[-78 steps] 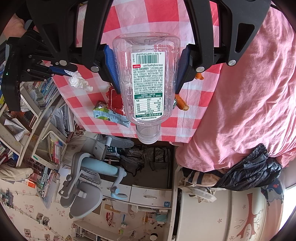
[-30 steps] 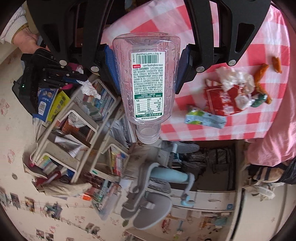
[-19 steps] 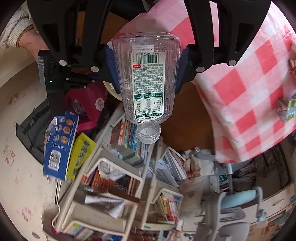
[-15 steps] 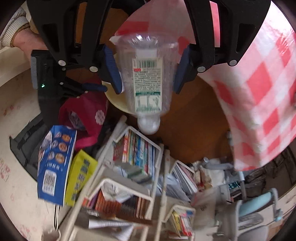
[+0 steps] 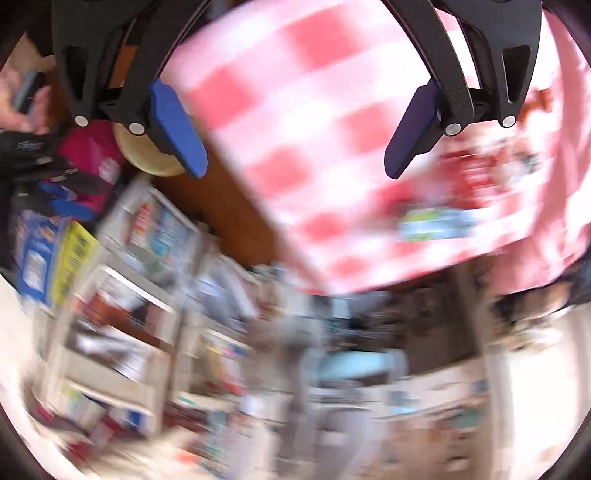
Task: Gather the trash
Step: 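Carry both items to the yellow bin and open both grippers, then return both grippers open above the table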
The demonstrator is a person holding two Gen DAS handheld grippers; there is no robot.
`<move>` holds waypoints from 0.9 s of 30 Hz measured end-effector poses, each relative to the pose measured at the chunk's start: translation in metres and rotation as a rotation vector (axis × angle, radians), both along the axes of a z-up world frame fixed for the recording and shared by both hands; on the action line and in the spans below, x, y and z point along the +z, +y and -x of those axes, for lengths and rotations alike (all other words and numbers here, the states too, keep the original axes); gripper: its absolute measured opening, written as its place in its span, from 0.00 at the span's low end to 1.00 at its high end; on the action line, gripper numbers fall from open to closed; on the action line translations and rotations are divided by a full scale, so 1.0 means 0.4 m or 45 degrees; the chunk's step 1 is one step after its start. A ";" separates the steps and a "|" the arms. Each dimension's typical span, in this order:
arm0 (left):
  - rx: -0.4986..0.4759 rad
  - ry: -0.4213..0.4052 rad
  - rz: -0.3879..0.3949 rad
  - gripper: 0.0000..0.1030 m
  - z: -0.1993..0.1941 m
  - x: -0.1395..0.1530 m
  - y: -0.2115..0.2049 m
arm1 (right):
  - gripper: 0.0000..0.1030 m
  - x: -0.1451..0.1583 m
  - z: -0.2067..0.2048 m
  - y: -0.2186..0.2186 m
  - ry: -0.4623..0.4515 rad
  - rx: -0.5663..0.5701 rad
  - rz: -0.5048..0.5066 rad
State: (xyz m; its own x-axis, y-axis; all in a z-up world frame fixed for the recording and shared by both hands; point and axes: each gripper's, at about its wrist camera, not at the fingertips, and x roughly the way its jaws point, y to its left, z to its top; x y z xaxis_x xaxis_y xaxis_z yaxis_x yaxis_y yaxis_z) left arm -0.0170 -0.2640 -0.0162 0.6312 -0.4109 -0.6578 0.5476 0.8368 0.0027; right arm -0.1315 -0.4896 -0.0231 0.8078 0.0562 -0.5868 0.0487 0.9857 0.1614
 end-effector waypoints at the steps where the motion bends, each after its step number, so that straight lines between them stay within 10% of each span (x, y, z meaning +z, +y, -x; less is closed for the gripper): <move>1: 0.076 -0.010 -0.005 0.91 -0.020 0.015 0.059 | 0.78 0.027 -0.022 0.038 -0.032 0.041 -0.003; 11: 0.719 0.065 0.006 0.91 -0.178 -0.004 0.537 | 0.78 0.016 -0.217 0.398 0.040 0.394 -0.054; 27: 0.817 0.134 -0.009 0.91 -0.205 -0.040 0.719 | 0.81 -0.032 -0.279 0.483 0.199 0.356 0.033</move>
